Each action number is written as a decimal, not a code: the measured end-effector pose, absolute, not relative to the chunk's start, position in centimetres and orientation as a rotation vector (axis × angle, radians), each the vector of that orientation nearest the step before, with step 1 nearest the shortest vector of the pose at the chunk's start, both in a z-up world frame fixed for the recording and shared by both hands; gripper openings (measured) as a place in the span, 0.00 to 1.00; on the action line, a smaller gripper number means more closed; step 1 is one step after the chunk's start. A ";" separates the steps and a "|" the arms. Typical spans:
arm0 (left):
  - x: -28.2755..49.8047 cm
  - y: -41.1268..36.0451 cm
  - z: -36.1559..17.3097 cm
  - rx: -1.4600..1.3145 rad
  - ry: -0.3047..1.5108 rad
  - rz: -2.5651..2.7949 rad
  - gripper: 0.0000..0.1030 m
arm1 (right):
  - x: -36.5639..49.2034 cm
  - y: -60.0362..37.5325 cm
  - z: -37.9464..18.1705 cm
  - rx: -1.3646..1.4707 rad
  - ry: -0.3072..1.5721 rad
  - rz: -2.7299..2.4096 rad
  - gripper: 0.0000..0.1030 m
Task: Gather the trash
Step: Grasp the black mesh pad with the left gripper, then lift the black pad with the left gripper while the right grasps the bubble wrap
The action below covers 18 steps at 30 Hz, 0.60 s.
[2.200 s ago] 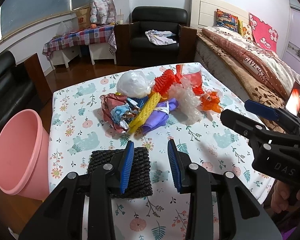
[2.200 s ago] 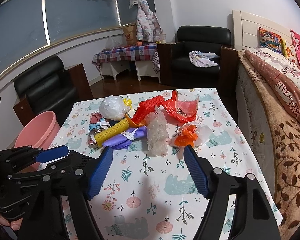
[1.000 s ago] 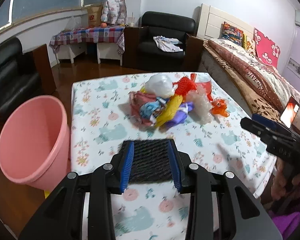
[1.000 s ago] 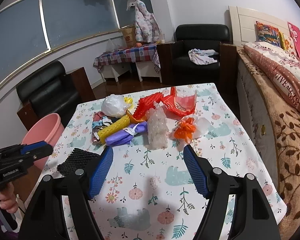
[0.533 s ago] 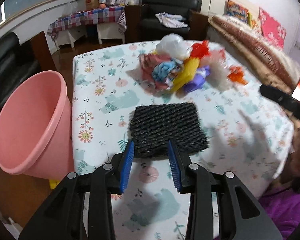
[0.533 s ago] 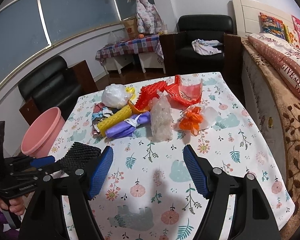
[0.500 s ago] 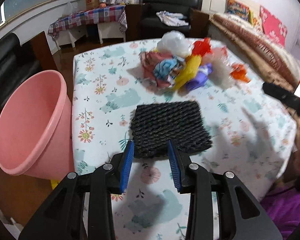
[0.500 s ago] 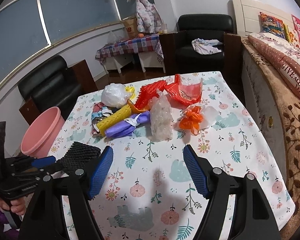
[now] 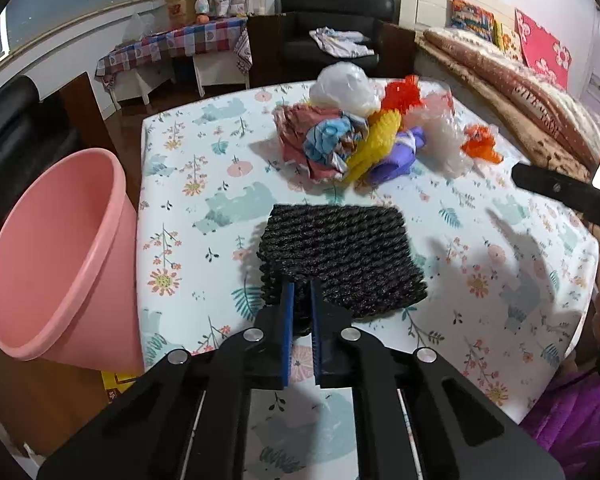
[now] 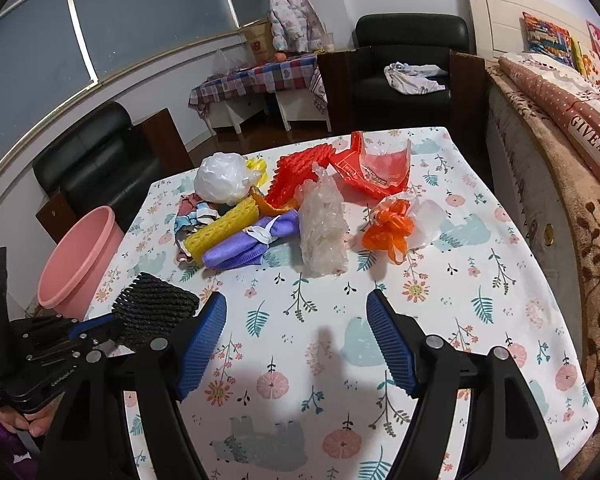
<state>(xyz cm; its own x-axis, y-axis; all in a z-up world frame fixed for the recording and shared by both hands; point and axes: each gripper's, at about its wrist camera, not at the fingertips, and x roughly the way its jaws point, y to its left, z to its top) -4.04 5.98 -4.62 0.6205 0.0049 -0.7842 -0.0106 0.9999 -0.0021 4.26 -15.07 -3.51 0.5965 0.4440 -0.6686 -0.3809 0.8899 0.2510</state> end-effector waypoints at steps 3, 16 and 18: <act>-4.4 6.4 -3.6 -0.038 0.873 0.004 0.07 | 4.8 -14.9 -3.5 0.081 0.800 0.484 0.64; -5.4 7.6 1.1 -0.104 0.737 -0.007 0.07 | 10.3 -12.4 -4.3 0.040 0.840 0.459 0.54; -5.4 7.7 1.5 -0.116 0.722 -0.007 0.07 | 11.0 -12.2 -5.0 0.038 0.860 0.440 0.50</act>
<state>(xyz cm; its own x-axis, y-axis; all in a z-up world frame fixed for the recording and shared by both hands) -5.37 7.67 1.48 0.7509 -0.0461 -0.6589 -0.0342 0.9935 -0.1085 11.02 -12.19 -4.99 0.5685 0.3892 -0.7248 -0.3591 0.9100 0.2070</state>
